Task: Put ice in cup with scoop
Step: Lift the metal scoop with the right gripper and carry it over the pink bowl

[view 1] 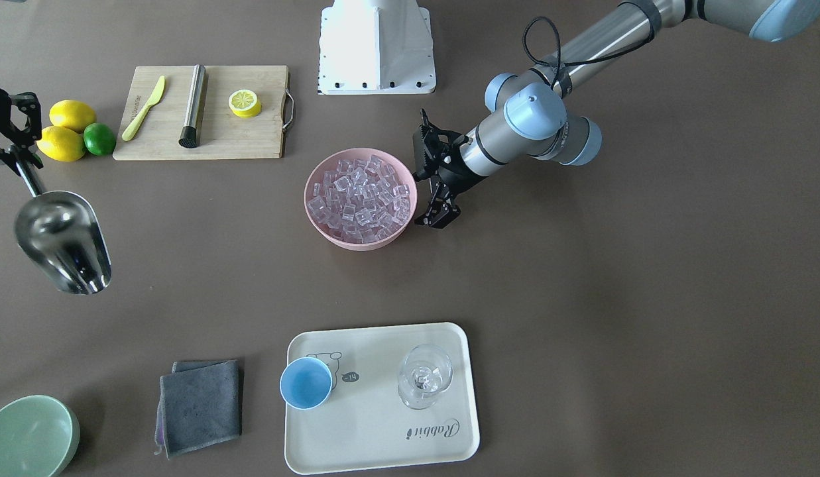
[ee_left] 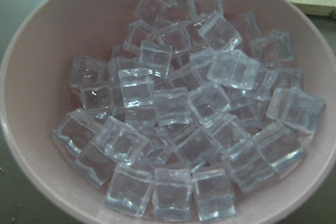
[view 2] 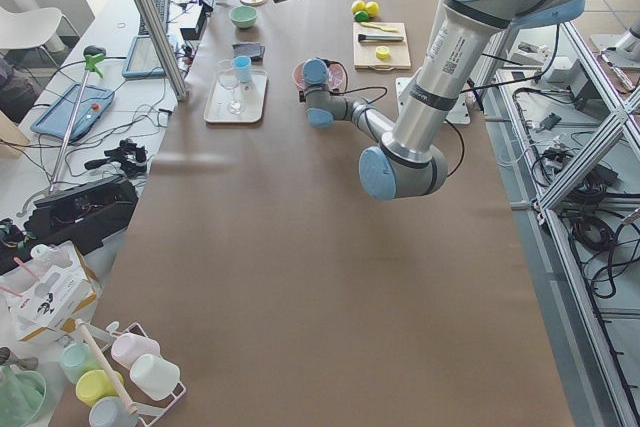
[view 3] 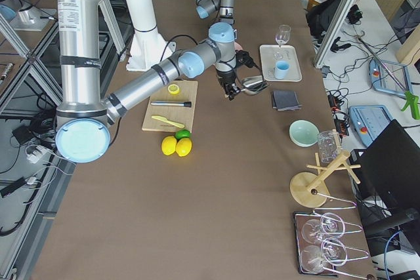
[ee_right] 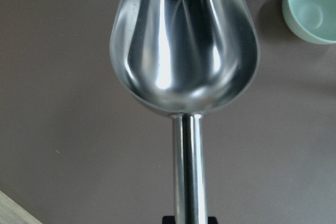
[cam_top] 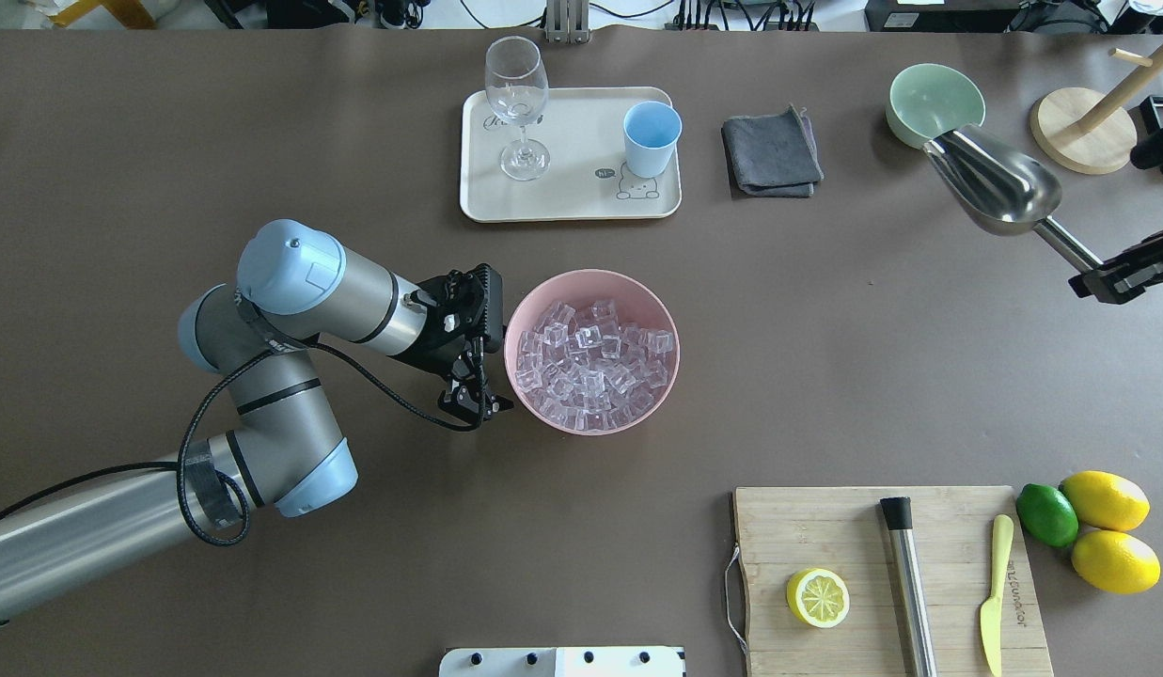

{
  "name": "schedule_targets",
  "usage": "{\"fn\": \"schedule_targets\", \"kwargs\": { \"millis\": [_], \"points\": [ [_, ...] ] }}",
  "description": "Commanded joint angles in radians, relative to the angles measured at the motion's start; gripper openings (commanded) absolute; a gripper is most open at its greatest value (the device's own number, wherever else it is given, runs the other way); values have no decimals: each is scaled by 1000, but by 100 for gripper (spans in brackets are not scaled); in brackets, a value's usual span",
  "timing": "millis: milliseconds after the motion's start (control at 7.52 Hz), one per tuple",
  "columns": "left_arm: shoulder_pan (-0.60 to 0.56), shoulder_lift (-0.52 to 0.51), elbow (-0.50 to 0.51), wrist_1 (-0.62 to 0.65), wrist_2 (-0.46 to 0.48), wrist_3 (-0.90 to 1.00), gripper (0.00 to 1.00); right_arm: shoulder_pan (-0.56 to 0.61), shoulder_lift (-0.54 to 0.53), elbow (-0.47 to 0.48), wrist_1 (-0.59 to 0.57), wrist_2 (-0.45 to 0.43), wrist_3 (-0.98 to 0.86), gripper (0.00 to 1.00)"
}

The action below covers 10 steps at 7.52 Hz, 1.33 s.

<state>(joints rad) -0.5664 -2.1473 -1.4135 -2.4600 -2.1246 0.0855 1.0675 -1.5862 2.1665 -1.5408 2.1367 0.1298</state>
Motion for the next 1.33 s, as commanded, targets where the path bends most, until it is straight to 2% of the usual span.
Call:
{"fn": "schedule_targets", "kwargs": {
  "millis": [0,266,399,665,931,1064,1197],
  "points": [
    [6,1,-1,1,3,-3,98,-111,368,41,-577,-99,-353,0],
    [6,1,-1,1,3,-4,98,-293,508,98,-892,-267,-389,0],
    [6,1,-1,1,5,-3,98,-340,619,84,-1076,-305,-435,0],
    [6,1,-1,3,5,-4,98,-401,856,-92,-1354,-342,-523,0],
    [6,3,-1,3,5,-4,98,-408,984,-208,-1461,-382,-576,0],
    [6,1,-1,3,5,-4,98,-408,1067,-296,-1489,-402,-593,0],
    [6,1,-1,3,5,-4,98,-412,1101,-348,-1490,-412,-593,0]
  ]
}}
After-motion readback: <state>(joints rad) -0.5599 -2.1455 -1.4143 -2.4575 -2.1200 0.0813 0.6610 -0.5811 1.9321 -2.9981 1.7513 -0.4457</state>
